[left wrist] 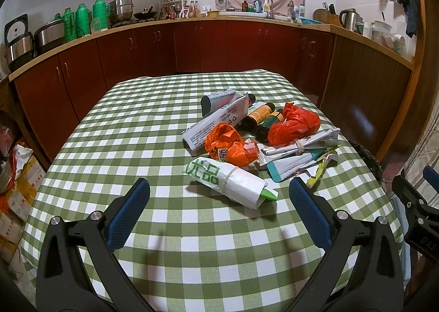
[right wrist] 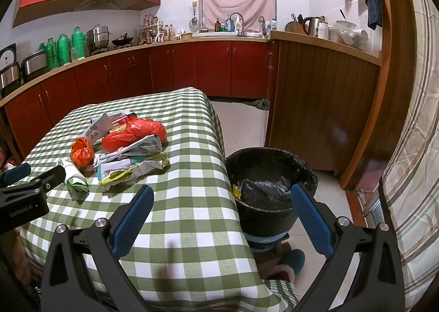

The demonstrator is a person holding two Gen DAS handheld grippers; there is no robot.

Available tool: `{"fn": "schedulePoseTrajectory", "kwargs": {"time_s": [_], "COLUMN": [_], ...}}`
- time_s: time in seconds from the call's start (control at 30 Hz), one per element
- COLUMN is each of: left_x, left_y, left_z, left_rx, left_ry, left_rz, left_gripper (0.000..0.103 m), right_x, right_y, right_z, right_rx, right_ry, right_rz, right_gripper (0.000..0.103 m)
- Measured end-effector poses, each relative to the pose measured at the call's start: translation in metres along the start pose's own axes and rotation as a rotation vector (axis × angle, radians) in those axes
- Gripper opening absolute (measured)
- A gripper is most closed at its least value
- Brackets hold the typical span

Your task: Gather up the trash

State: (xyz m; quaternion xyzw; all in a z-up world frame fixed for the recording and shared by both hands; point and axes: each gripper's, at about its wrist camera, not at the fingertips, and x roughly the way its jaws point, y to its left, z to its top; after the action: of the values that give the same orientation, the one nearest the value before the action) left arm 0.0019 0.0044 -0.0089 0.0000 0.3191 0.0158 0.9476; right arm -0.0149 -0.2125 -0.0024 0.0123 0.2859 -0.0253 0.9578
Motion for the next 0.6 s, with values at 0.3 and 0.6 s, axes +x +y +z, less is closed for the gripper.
{"fn": "schedulePoseTrajectory", "kwargs": {"time_s": [0.3,0.6], "left_x": [0.0001,-0.0007], "left_y": [0.0013,0.0017], "left_z": [-0.0015,-0.0023], "left_rx": [-0.003,-0.003], "left_ry": [0.003,0.005], "left_rz": [0.001,0.002], "left_gripper": [0.099,0.099], "right_x": [0.0,-0.0001], "right_y": [0.0001,-0.0004], "right_z": [0.0001,0.0002], "right_rx": [0.001,0.002], "right_ry": [0.001,0.0], "right_rz": [0.001,0.002], "right_gripper": [0.097,0.097]}}
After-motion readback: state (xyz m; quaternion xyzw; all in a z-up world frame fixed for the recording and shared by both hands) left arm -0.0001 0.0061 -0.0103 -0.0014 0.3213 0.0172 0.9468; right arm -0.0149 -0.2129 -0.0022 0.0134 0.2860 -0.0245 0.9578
